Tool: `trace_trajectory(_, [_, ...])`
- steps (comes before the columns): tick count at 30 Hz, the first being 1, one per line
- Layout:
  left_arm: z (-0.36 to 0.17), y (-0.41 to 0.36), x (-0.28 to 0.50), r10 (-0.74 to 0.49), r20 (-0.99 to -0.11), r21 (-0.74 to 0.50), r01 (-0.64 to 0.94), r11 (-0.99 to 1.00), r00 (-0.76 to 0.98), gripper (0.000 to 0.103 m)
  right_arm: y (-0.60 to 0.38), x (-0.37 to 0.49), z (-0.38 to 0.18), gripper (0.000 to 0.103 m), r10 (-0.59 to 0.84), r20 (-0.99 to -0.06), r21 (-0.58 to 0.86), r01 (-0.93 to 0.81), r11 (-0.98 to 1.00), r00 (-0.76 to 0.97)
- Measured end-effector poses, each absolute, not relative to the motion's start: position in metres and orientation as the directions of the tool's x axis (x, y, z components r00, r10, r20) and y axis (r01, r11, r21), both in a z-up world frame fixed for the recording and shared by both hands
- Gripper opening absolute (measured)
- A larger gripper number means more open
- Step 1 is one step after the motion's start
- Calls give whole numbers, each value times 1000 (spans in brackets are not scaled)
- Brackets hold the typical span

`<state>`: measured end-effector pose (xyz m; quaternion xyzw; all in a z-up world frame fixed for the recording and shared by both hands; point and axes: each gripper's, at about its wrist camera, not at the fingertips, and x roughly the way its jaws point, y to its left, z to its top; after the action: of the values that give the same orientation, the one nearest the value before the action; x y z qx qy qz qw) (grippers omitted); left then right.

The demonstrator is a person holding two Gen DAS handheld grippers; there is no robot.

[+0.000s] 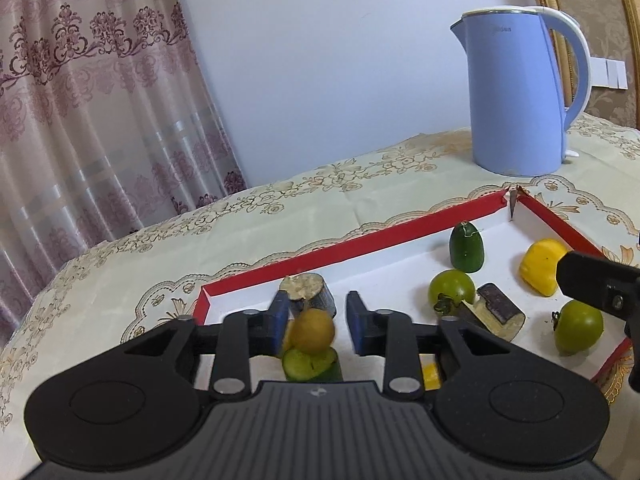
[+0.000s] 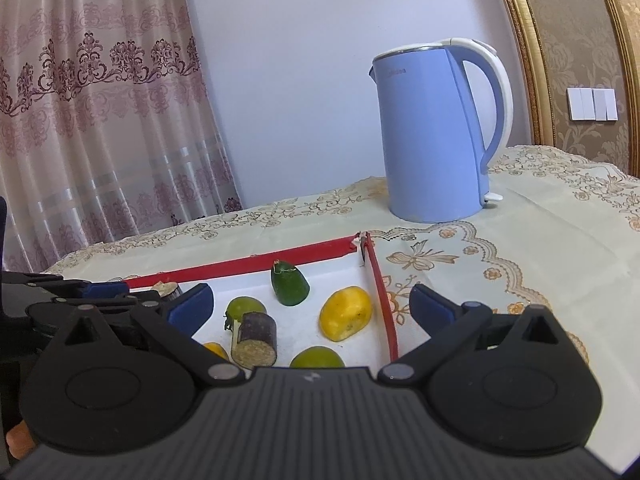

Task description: Organize fruits

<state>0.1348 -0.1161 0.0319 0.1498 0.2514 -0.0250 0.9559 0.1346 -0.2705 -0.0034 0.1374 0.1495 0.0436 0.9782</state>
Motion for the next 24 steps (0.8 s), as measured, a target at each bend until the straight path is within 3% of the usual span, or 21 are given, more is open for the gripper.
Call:
trace_trajectory(1, [33,-115,134,33,-487,274,117,955,873,48,-271,135,-4,103,127,-283,283,-43,958,951])
trace_trajectory(3, [36,-112,131,45,-472,272,97,957,881,78,-272,136,-5,103,140,-285,295,-52,954,948])
trace_trajectory(9, [46,-98,111,69,-447,265,58,963,892,88,-282,139,-10,103,202,-275,391,-83,917,940])
trace_trajectory(24, [23,-24,65,104,-527,94,-64,994,843,89,-281,127,-8,103,177,-280,381,-60,923,943])
